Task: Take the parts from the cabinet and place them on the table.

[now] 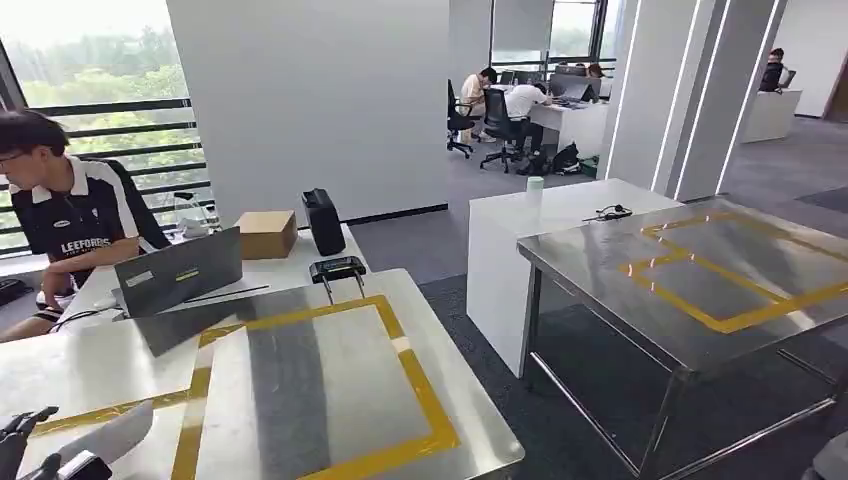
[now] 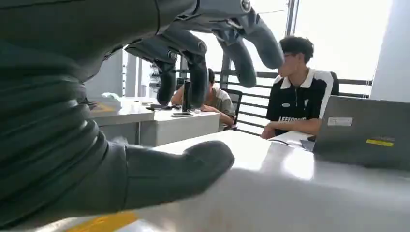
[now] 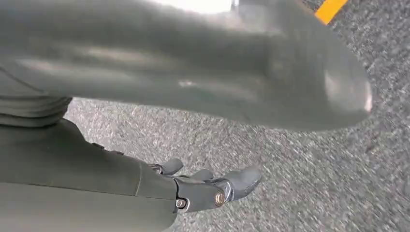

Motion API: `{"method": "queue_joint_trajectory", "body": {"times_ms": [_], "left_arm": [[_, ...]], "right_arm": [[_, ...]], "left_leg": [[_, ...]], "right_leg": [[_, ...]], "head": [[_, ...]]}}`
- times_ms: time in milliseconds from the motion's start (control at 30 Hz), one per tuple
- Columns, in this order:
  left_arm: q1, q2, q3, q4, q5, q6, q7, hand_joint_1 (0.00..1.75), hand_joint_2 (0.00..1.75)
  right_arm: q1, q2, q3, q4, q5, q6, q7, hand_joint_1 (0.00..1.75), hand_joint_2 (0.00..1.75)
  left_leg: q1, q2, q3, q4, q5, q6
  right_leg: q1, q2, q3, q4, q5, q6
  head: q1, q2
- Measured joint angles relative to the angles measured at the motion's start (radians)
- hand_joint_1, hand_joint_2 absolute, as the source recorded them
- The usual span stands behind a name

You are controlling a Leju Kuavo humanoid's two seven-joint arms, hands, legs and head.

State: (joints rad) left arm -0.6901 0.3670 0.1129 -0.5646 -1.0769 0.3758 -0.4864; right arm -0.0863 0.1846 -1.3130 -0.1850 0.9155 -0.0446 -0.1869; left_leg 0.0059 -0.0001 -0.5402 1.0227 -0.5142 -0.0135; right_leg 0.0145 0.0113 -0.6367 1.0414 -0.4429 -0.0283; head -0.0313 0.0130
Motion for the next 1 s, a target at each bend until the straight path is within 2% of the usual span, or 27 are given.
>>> {"method": "queue_joint_trajectory", "body": {"times_ms": [400, 500, 533, 600, 667, 700, 733, 767, 833, 867, 900, 933, 1000], "left_arm": [[-0.030, -0.040, 0.000, 0.017, -0.015, 0.010, 0.028, 0.00, 0.00], [-0.029, -0.042, 0.000, 0.024, -0.013, 0.032, 0.037, 0.00, 0.00], [-0.029, -0.042, 0.000, 0.025, -0.011, 0.034, 0.037, 0.00, 1.75], [-0.024, -0.039, 0.000, 0.025, -0.006, 0.036, 0.032, 0.00, 1.75], [-0.019, -0.039, 0.000, 0.022, -0.003, 0.037, 0.027, 0.00, 1.75], [-0.016, -0.040, 0.000, 0.018, -0.003, 0.037, 0.026, 0.00, 1.75], [-0.015, -0.042, 0.000, 0.016, -0.003, 0.039, 0.026, 0.00, 1.75], [-0.014, -0.043, 0.000, 0.014, -0.003, 0.040, 0.026, 0.00, 1.75], [-0.004, -0.048, 0.000, 0.014, -0.004, 0.041, 0.026, 0.00, 1.75], [0.002, -0.052, 0.000, 0.015, -0.004, 0.041, 0.026, 0.00, 1.75], [0.008, -0.055, 0.000, 0.016, -0.004, 0.041, 0.026, 0.00, 1.75], [0.011, -0.057, 0.000, 0.017, -0.003, 0.042, 0.025, 0.00, 1.75], [0.010, -0.061, 0.000, 0.021, 0.001, 0.045, 0.018, 0.00, 1.75]], "right_arm": [[0.000, 0.000, -0.009, 0.000, -0.004, -0.001, 0.000, 0.00, 0.00], [0.000, 0.000, -0.009, 0.000, 0.007, 0.002, -0.012, 0.00, 0.00], [0.000, 0.000, -0.009, 0.000, 0.009, 0.002, -0.017, 0.00, 0.00], [0.000, 0.000, -0.009, 0.000, 0.013, 0.006, -0.017, 0.00, 0.00], [0.000, 0.000, -0.009, 0.000, 0.012, 0.006, -0.016, 0.00, 0.00], [0.000, 0.000, -0.009, 0.000, 0.012, 0.006, -0.015, 0.00, 0.00], [0.000, 0.000, -0.009, 0.000, 0.011, 0.006, -0.016, 0.00, 0.00], [0.000, 0.000, -0.009, 0.000, 0.010, 0.005, -0.015, 0.00, 0.00], [0.000, 0.000, -0.009, 0.000, 0.008, 0.005, -0.015, 0.00, 0.00], [0.001, 0.000, -0.009, 0.000, 0.005, 0.005, -0.015, 0.00, 0.00], [0.001, 0.000, -0.009, 0.000, 0.003, 0.005, -0.016, 0.00, 0.00], [0.001, 0.000, -0.010, 0.000, 0.001, 0.003, -0.015, 0.00, 0.00], [0.001, -0.001, -0.010, 0.000, -0.002, 0.000, -0.014, 0.00, 0.00]], "left_leg": [[-0.002, 0.000, 0.004, 0.000, 0.001, -0.002], [-0.006, 0.000, 0.003, 0.003, -0.001, 0.002], [-0.006, 0.000, 0.002, 0.004, -0.001, 0.003], [-0.009, 0.000, -0.003, 0.004, -0.001, 0.007], [-0.012, 0.000, 0.002, 0.000, 0.006, 0.015], [0.003, 0.002, 0.009, -0.018, 0.020, 0.020], [0.003, 0.006, 0.011, -0.025, 0.025, 0.021], [0.005, 0.007, 0.009, -0.026, 0.027, 0.025], [0.007, 0.010, 0.007, -0.024, 0.027, 0.024], [0.008, 0.011, 0.006, -0.023, 0.027, 0.024], [0.011, 0.013, 0.006, -0.020, 0.026, 0.021], [0.017, 0.013, 0.006, -0.017, 0.024, 0.017], [0.030, 0.013, 0.006, -0.005, 0.016, 0.001]], "right_leg": [[-0.002, 0.000, 0.004, 0.000, 0.000, -0.001], [-0.006, 0.000, 0.005, -0.001, 0.003, 0.004], [-0.007, 0.000, 0.005, -0.001, 0.003, 0.004], [-0.010, 0.000, 0.006, -0.002, 0.004, 0.008], [-0.012, 0.000, 0.006, -0.007, 0.010, 0.017], [-0.008, 0.000, 0.003, -0.004, 0.006, 0.020], [-0.010, -0.001, -0.005, 0.011, -0.009, 0.027], [-0.011, -0.001, -0.025, 0.060, -0.043, 0.032], [-0.022, -0.002, -0.092, 0.213, -0.111, 0.044], [-0.026, -0.002, -0.121, 0.274, -0.127, 0.050], [-0.031, -0.003, -0.128, 0.286, -0.117, 0.056], [-0.035, -0.003, -0.109, 0.247, -0.088, 0.062], [-0.045, -0.007, -0.024, 0.087, -0.009, 0.073]], "head": [[0.000, 0.000], [0.000, 0.000], [0.000, 0.000], [0.000, 0.000], [0.000, 0.000], [0.000, 0.000], [0.000, 0.000], [0.000, 0.000], [0.000, 0.000], [0.000, 0.000], [0.000, 0.000], [0.000, 0.000], [0.000, 0.000]]}}
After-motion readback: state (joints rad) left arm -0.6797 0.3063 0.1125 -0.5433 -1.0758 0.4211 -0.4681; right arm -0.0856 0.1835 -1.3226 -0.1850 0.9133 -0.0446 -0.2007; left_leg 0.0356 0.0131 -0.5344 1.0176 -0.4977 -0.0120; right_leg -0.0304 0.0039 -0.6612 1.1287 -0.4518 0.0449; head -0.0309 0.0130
